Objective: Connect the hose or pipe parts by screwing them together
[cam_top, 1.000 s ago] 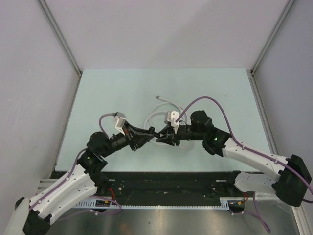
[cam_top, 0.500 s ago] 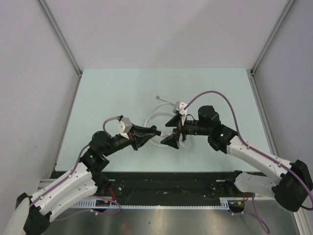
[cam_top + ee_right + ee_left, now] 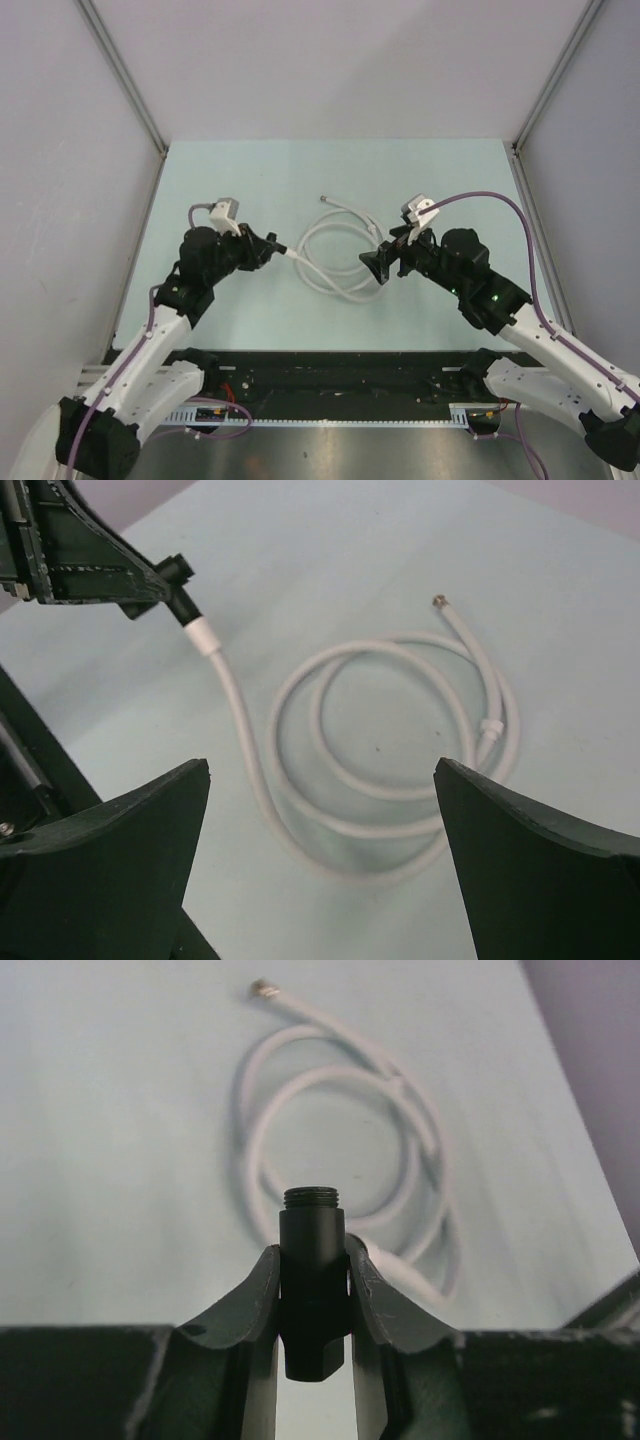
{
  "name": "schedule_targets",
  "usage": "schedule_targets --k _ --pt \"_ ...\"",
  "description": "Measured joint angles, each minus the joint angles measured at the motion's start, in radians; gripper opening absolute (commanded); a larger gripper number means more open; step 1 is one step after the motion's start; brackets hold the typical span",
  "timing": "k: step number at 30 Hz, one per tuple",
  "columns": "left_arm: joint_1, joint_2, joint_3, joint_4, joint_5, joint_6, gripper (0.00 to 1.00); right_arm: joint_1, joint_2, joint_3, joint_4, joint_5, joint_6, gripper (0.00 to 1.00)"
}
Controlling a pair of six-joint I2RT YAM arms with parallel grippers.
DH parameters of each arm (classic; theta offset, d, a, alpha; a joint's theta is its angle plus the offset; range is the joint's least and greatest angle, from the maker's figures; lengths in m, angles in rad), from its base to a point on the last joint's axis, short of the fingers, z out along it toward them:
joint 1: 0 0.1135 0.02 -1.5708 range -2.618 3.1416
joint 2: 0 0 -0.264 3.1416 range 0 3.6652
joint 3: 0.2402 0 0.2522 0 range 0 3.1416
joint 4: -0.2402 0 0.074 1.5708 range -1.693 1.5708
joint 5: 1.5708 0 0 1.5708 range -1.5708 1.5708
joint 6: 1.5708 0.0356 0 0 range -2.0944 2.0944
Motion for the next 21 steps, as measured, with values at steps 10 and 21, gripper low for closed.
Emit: schedule_targets --k 10,21 --pt "0.189 0.258 -0.100 -0.135 -0.016 -0.171 0.12 -0.002 -0.002 0.000 -0.110 0.151 0.076 1.00" --pt "0.225 0.441 -0.060 -0.129 -0.072 -0.176 0.64 -0.002 -0.026 0.000 -0.174 0.193 0.121 1.00"
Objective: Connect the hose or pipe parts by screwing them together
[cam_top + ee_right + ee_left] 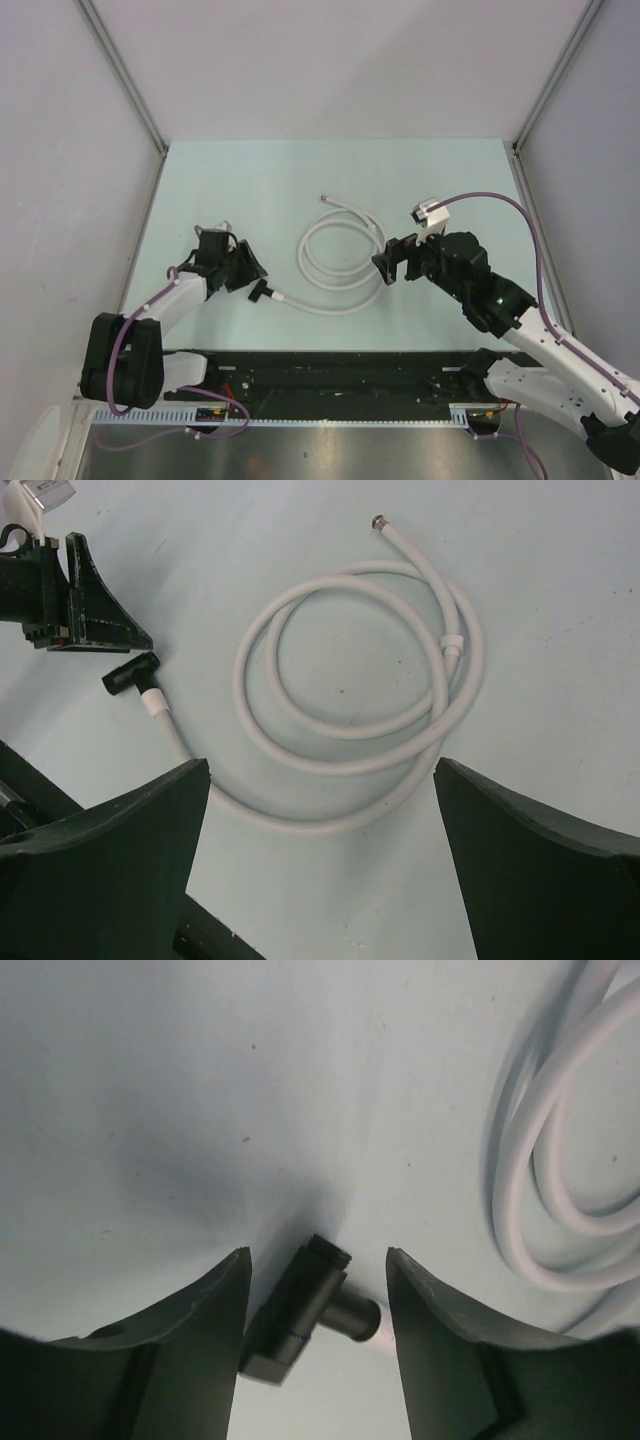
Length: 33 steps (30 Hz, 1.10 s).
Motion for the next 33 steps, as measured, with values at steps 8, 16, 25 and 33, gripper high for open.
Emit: schedule_targets --k 8,16,25,33 --pt "0.011 -0.041 0.064 -0.012 -0.005 0.018 1.00 0.000 -0.035 0.000 -0.019 0.026 0.114 1.00" --pt "-0.013 -0.282 0.179 0.007 0.191 0.142 1.00 0.000 -0.106 0.000 -0.047 0.136 0.219 1.00" --pt "-0.174 -0.585 0.132 0.121 0.367 0.253 1.00 0.000 -0.133 0.000 -0.077 0.165 0.278 1.00" --pt "-0.177 -0.726 0.049 0.218 0.414 0.252 1.00 0.000 -0.133 0.000 -0.093 0.197 0.299 1.00"
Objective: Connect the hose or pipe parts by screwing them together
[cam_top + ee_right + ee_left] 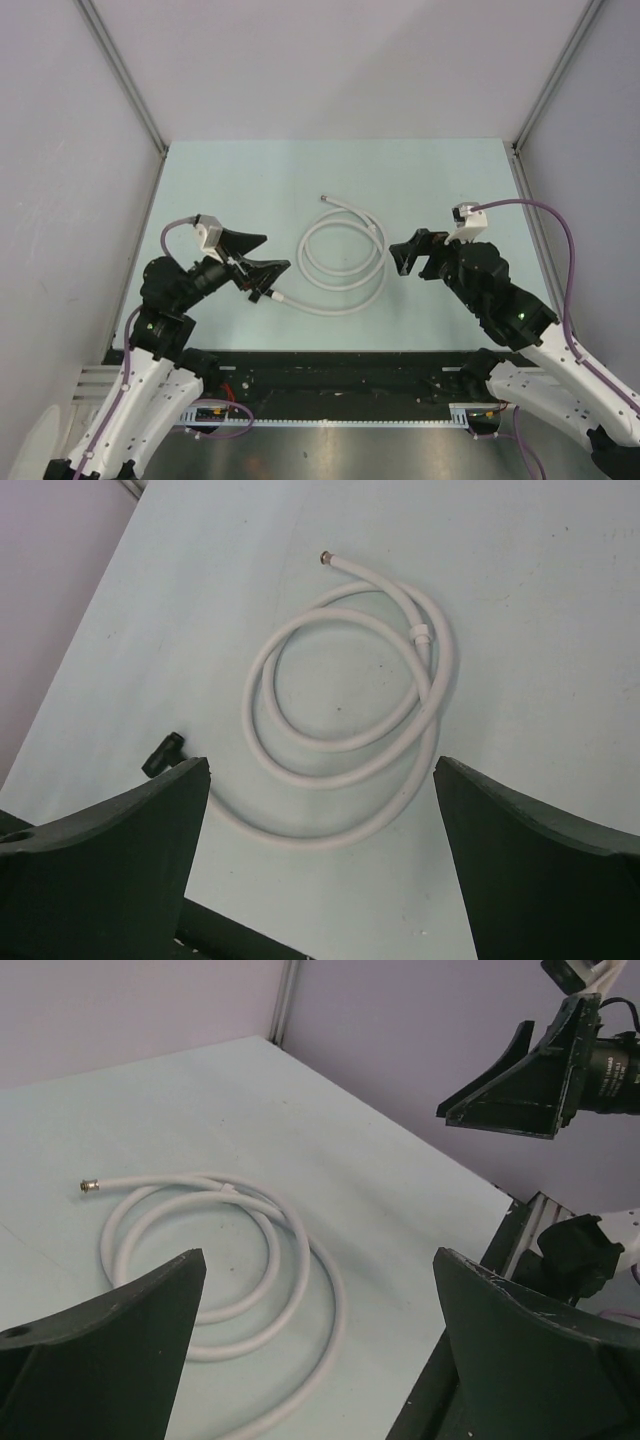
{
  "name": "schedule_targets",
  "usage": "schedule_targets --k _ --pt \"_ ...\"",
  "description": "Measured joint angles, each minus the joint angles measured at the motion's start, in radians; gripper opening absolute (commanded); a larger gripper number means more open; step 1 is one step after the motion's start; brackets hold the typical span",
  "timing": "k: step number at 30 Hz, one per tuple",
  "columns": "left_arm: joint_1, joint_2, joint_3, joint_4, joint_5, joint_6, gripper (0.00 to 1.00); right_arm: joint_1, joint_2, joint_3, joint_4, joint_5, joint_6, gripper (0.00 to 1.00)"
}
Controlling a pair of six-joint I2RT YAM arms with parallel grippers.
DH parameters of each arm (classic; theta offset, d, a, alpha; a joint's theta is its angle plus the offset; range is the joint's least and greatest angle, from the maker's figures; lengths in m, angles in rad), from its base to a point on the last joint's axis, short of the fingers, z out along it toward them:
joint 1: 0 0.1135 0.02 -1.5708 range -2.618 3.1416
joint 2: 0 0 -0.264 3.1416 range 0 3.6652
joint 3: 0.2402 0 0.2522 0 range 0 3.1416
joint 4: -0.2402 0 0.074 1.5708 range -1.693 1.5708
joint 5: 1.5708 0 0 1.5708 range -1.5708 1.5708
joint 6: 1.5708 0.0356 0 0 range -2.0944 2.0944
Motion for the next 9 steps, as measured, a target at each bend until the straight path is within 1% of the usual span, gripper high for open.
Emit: schedule_targets --k 9 --pt "0.000 -0.024 -0.007 0.045 0.002 0.000 1.00 0.000 0.006 0.000 0.003 -0.004 0.010 1.00"
